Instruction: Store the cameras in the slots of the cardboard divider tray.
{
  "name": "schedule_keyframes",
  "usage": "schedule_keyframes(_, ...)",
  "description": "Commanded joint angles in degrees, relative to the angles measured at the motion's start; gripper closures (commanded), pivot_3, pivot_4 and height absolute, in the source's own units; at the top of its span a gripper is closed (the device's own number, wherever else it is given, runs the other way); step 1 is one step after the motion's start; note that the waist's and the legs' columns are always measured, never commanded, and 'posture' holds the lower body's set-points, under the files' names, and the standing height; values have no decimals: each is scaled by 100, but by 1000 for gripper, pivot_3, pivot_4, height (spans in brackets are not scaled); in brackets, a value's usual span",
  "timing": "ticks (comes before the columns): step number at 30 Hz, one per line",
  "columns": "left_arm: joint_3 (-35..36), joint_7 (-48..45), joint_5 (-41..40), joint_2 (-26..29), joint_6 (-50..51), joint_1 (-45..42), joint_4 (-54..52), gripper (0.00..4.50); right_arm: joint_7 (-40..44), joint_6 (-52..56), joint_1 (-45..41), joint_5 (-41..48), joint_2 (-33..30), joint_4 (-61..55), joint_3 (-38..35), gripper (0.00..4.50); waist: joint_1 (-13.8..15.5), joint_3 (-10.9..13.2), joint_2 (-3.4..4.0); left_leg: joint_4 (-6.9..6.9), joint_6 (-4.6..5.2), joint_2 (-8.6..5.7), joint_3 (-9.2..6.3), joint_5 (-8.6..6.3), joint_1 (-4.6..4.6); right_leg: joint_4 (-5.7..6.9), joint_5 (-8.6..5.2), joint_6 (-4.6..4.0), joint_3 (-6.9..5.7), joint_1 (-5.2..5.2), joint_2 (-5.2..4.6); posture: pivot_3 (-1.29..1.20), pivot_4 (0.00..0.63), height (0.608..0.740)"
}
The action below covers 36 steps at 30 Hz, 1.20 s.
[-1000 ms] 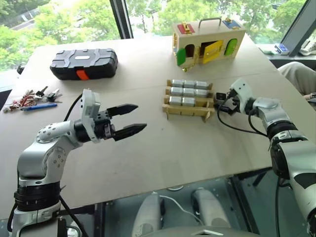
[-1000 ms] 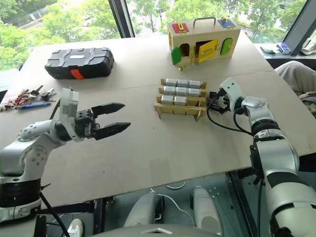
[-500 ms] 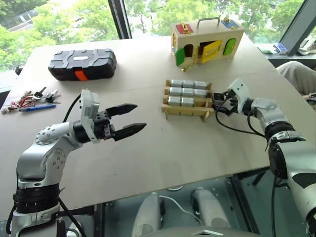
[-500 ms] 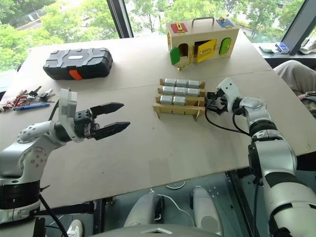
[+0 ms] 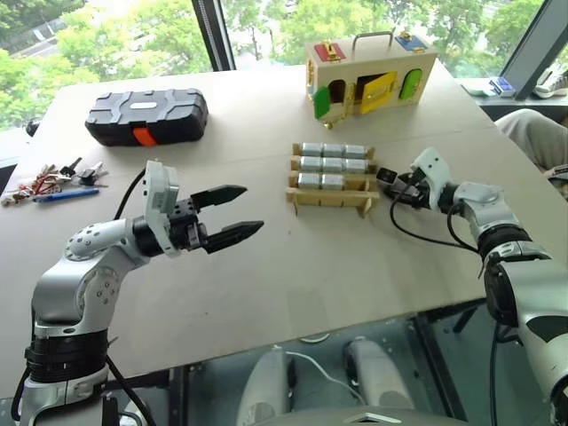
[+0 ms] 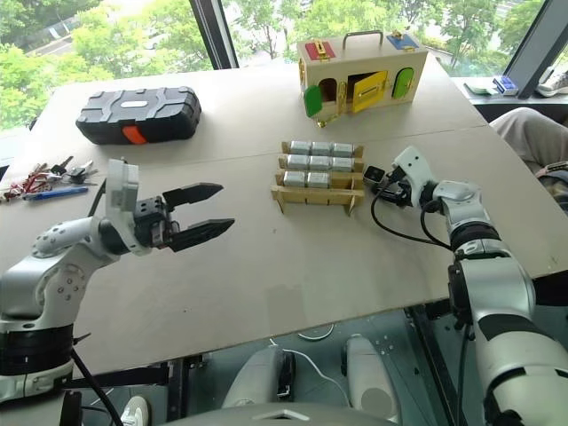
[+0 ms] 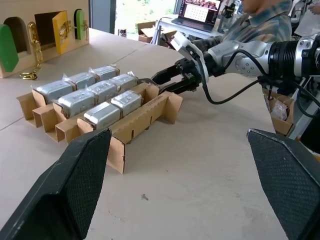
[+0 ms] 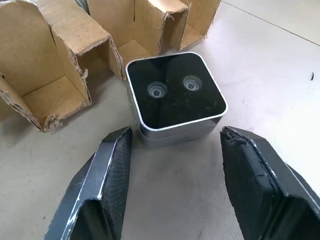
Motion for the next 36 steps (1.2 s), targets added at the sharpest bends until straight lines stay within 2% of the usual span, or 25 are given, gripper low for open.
schedule_keyframes(1,18,-17,-43,25,-126,-20,-42,0,-7,-140,20,5,-74,-181,-65,1754,0,0,0,0,0,0,0,0,0,0,0,0,0,0,0,0,150,740)
schedule_keyframes(9,-30,-16,-60,38,-112,-22,-52,0,144,88,-103,99,-74,-83,-171,1754,2,0,0,-1,0,0,0,0,0,-1,0,0,1,0,0,0,150,740)
schedule_keyframes(10,-31,-13,-59,40,-110,-20,-55,0,107,81,-124,86,-59,-82,-179,1233,2,0,0,-1,0,0,0,0,0,-1,0,0,0,0,0,0,150,740)
schedule_keyframes(13,-16,2,-59,46,-105,-8,-63,0,-197,-47,-163,-10,-1,-88,-165,74,1,0,0,-1,0,0,0,0,0,-1,0,0,1,0,0,0,150,740)
schedule_keyframes(25,73,281,-202,20,0,220,-449,0,-637,-141,-208,-132,192,36,-176,74,0,0,0,-2,0,2,1,0,1,-1,0,0,2,0,0,0,150,740)
schedule_keyframes(28,126,359,-269,49,69,276,-555,0,-586,-127,-211,-56,224,37,-245,785,-2,0,0,-2,0,2,2,0,2,-2,0,0,3,1,0,0,150,740)
schedule_keyframes(32,116,474,-379,50,160,242,-643,0,-509,-240,-170,-84,191,-14,-224,2413,-2,0,0,-2,0,2,2,0,2,-2,0,0,3,1,0,0,150,740)
schedule_keyframes(36,-1,550,-539,6,307,21,-637,0,-336,-414,-87,-9,44,-211,-280,2413,0,1,1,-4,0,1,3,0,19,-3,-1,0,4,19,1,0,150,740)
